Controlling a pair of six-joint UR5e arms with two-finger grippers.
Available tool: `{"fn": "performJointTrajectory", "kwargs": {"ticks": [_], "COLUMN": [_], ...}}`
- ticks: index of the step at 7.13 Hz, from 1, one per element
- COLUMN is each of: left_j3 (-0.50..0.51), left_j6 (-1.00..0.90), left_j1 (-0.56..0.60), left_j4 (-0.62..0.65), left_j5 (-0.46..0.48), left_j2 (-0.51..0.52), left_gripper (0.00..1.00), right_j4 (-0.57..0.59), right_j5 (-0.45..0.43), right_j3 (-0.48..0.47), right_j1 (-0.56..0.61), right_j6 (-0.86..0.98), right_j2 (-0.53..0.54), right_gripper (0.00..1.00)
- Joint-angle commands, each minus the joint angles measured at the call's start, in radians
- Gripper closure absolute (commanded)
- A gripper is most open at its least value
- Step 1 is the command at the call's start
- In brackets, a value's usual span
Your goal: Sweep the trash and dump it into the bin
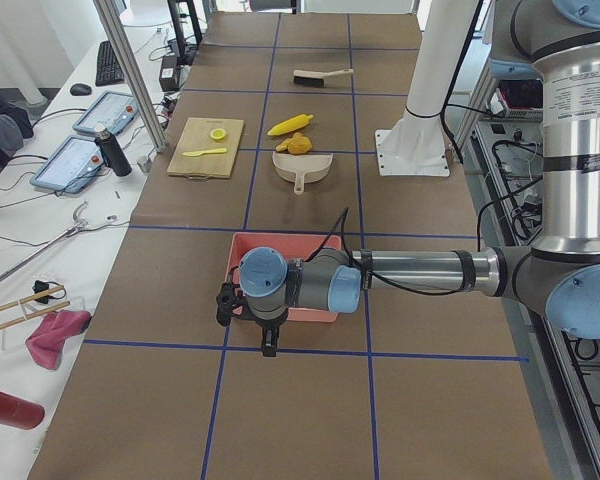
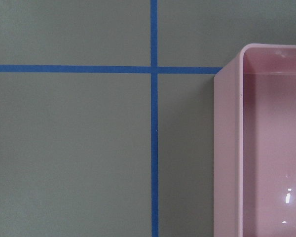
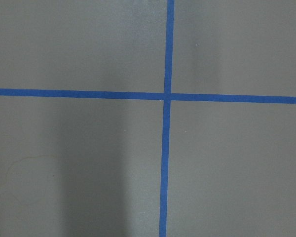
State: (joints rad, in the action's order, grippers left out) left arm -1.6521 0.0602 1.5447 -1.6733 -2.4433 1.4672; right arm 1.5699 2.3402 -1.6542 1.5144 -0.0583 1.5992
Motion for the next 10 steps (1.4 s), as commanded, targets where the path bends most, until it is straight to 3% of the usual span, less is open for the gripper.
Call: {"fn": "performJointTrajectory", "kwargs": {"ticks": [1,4,6,7,9,10], "left_j3": [-0.009,-0.014,-0.02,-0.024,-0.029,-0.032], "left_j6": [0.0,0.0,0.0,0.0,0.0,0.0], "left_j1": [0.0,0.0,0.0,0.0,0.0,0.0], "left_j4": [-0.002,-0.005,-0.005,-0.006,-0.025,-0.04], "left_j5": [0.003,0.004,0.006,0.006,0.006,0.006], "left_j2": [0.004,0.007,0.008,0.01,0.01,0.01], "left_gripper": [0.01,0.01,0.01,0.01,0.01,0.01], "right_j4": [-0.001,-0.001,0.001,0.002,0.002,0.001], "right_j5": [0.001,0.004,-0.001,0.002,0.002,0.01], "right_j3": [0.001,-0.002,-0.074,-0.143,-0.301,-0.349], "right_j1": [0.0,0.0,0.0,-0.025,-0.211,-0.294], "right_j6": [0.002,0.0,-0.017,-0.093,-0.475,-0.561], "right_j2": [0.002,0.01,0.013,0.008,0.013,0.016], "right_gripper": [0.0,0.0,0.0,0.0,0.0,0.0]}}
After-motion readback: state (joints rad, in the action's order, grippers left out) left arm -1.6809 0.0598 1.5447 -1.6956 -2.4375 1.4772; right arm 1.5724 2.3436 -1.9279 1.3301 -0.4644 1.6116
